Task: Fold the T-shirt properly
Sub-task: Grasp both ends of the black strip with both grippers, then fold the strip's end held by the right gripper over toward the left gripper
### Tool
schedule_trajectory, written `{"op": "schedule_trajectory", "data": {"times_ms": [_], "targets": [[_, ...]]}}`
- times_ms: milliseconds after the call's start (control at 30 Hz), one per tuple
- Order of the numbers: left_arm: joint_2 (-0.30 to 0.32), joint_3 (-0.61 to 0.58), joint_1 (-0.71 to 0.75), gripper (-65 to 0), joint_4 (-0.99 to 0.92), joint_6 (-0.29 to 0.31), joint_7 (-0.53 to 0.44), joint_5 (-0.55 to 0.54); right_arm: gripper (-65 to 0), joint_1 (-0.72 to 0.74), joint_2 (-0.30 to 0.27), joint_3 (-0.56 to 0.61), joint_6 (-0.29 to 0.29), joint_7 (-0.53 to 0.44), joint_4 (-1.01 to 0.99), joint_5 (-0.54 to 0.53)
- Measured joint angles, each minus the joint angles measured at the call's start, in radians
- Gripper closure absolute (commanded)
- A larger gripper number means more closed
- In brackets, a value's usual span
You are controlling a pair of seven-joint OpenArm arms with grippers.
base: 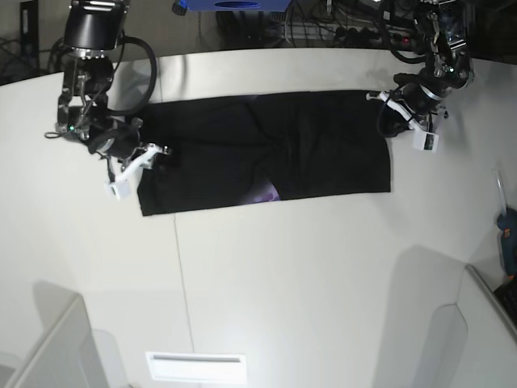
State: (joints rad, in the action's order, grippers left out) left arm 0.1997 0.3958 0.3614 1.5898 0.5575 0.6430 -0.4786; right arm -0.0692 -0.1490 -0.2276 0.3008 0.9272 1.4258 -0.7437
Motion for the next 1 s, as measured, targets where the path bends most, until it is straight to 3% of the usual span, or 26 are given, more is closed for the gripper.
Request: {"op": "schedule_trajectory", "data": {"times_ms": [67, 200, 300, 367, 567, 700, 767, 1000], "targets": [[0.000, -0.018, -0.007, 0.0, -0.002, -0.003, 0.000, 0.000, 0.0, -0.004, 0.002, 0.004, -0.003, -0.028, -0.002, 0.033], [0.006, -0.080, -0.030, 0.0, -0.003, -0.007, 0.004, 0.000, 0.0, 0.017, 0.010, 0.005, 0.002, -0.060, -0.001, 0.150], [0.005, -0.137, -0.055, 0.0, 0.000, -0.110, 0.003, -0.001, 0.0, 0.019, 0.009, 0.005, 0.002, -0.064, 0.008, 0.176], [0.014, -0.172, -0.073, 0.0, 0.001, -0.133, 0.004, 0.001, 0.0, 0.023, 0.006, 0.003, 0.002, -0.064, 0.008, 0.184], [0.022, -0.217, -0.107, 0.0, -0.003, -0.132, 0.021, 0.010, 0.0, 0.007, 0.001, 0.003, -0.018, -0.020, 0.116, 0.250], [0.022, -0.212, -0.106, 0.0, -0.003, -0.132, 0.023, 0.008, 0.0, -0.011, 0.005, 0.008, -0.023, -0.007, 0.226, 0.240], [0.026, -0.210, -0.106, 0.0, -0.003, -0.132, 0.023, 0.007, 0.0, -0.014, 0.006, 0.025, -0.093, 0.028, 0.274, 0.242], [0.052, -0.292, -0.124, 0.0, -0.004, -0.132, 0.020, 0.007, 0.0, -0.026, 0.003, 0.174, -0.236, 0.042, 0.428, 0.229]]}}
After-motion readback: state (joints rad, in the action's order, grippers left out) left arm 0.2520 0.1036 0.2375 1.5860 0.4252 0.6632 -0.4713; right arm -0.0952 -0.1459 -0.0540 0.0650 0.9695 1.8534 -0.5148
